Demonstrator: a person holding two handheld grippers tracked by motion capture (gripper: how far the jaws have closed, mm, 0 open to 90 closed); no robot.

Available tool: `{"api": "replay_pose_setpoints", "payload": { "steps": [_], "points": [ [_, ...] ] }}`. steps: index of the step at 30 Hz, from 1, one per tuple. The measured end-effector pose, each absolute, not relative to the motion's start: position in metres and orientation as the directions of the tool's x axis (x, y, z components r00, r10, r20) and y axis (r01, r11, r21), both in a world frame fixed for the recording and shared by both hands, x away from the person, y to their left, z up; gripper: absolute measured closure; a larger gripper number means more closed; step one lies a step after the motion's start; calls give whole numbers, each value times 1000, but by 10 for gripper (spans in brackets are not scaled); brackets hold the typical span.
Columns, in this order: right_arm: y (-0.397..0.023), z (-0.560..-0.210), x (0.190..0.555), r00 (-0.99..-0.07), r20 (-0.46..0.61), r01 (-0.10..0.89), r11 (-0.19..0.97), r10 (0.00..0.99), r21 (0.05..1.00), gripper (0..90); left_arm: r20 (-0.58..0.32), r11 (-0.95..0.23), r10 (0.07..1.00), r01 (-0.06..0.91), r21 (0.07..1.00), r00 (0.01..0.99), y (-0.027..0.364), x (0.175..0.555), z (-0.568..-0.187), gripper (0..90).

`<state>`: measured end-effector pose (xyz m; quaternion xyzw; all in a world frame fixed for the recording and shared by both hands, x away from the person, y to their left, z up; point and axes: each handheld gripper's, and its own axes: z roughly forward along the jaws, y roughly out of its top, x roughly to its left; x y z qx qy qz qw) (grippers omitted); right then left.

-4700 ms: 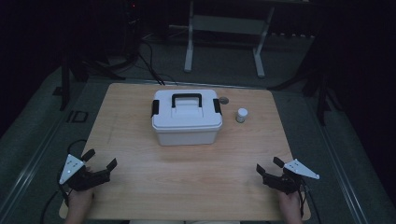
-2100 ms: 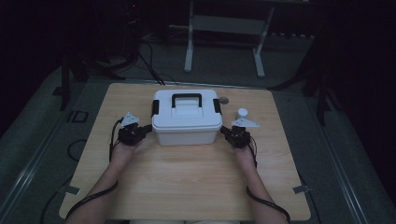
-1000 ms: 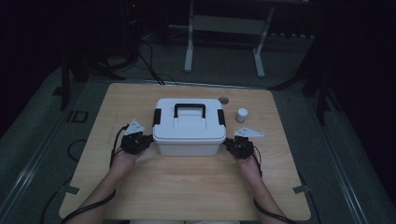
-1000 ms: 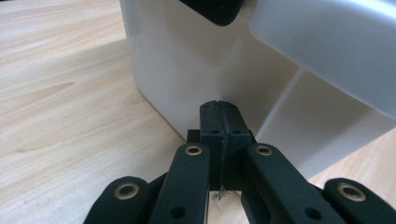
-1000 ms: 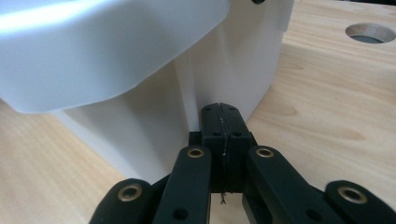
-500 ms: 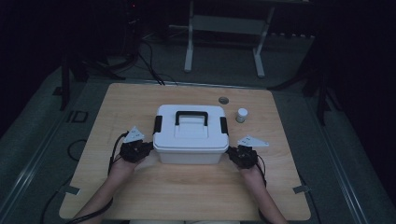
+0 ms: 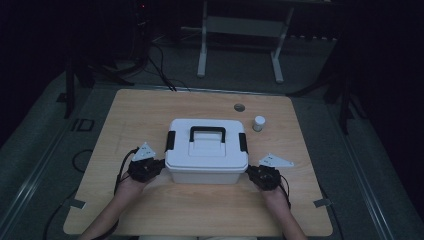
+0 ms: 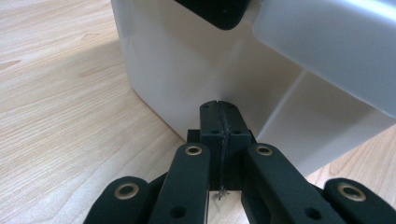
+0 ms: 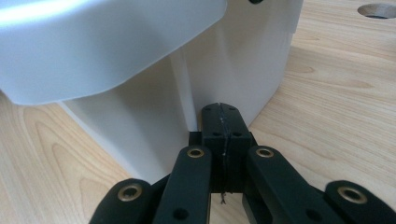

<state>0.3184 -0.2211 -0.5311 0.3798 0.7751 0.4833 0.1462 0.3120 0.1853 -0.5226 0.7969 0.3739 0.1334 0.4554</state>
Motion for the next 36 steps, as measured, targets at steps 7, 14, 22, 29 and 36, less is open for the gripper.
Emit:
{"api": "replay_pose_setpoints", "payload": {
  "steps": [7,14,22,29,36],
  "points": [
    [-225,-531,309,-680,141,445,252,719,859,900,-141,-300,708,476,827,692,185,306,-523,894],
    [-228,-532,310,-685,141,439,251,715,862,863,-137,-327,706,491,808,695,188,310,-523,889],
    [-257,-534,311,-628,153,440,186,763,878,692,-158,-366,727,572,734,668,215,319,-520,810],
    [-266,-531,307,-648,158,420,177,745,890,325,-130,-480,702,599,641,701,229,321,-515,615],
    [-271,-534,305,-688,175,427,197,705,883,175,-135,-580,665,622,526,734,238,327,-509,427]
  ]
}}
